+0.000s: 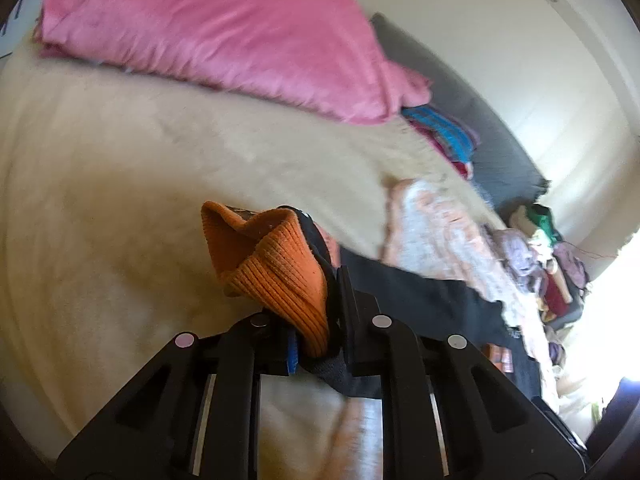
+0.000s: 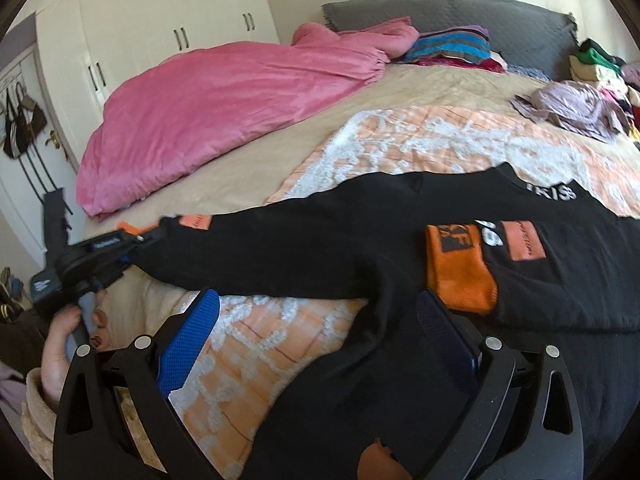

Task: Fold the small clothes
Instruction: 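Grasp the other orange cuff with the left tool, then lift the cuff and carry it across the shirt body with the left tool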

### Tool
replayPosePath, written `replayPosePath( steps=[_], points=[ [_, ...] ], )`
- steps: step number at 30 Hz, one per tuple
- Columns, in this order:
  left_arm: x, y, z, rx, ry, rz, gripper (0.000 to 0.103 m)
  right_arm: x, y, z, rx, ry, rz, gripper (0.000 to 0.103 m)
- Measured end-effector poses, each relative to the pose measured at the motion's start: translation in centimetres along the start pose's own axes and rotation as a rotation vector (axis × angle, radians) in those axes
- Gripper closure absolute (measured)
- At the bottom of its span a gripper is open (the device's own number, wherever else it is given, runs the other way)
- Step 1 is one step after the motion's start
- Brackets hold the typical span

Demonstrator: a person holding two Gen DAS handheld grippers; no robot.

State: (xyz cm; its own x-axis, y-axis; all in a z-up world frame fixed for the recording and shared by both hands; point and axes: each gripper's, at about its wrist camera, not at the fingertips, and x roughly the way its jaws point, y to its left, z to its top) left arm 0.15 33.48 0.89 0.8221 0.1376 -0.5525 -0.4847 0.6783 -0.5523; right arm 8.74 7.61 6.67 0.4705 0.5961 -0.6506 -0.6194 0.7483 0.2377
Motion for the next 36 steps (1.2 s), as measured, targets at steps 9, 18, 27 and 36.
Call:
replayPosePath(
  steps=[9, 18, 27, 36],
  points=[
    [-2.0, -4.5, 0.0, 0.064, -0.015, -0.083, 0.097, -2.2, -3.2, -0.6, 0.065, -0.032, -0.033, 0.005],
    [-2.3, -9.4, -0.6, 0.130, -0.002, -0.152, 0.097, -4.2, -5.9, -1.0, 0.117, -0.058, -0.057, 0.005],
    [-1.3, -13.9, -1.3, 0.192, 0.038, -0.210, 0.097, -6.0, -8.7, -2.2, 0.164, -0.076, -0.074, 0.005],
    [0.3, -19.1, -1.7, 0.260, 0.072, -0.262, 0.097, -8.1, -12.6, -3.1, 0.239, -0.108, -0.111, 0.005]
  ],
)
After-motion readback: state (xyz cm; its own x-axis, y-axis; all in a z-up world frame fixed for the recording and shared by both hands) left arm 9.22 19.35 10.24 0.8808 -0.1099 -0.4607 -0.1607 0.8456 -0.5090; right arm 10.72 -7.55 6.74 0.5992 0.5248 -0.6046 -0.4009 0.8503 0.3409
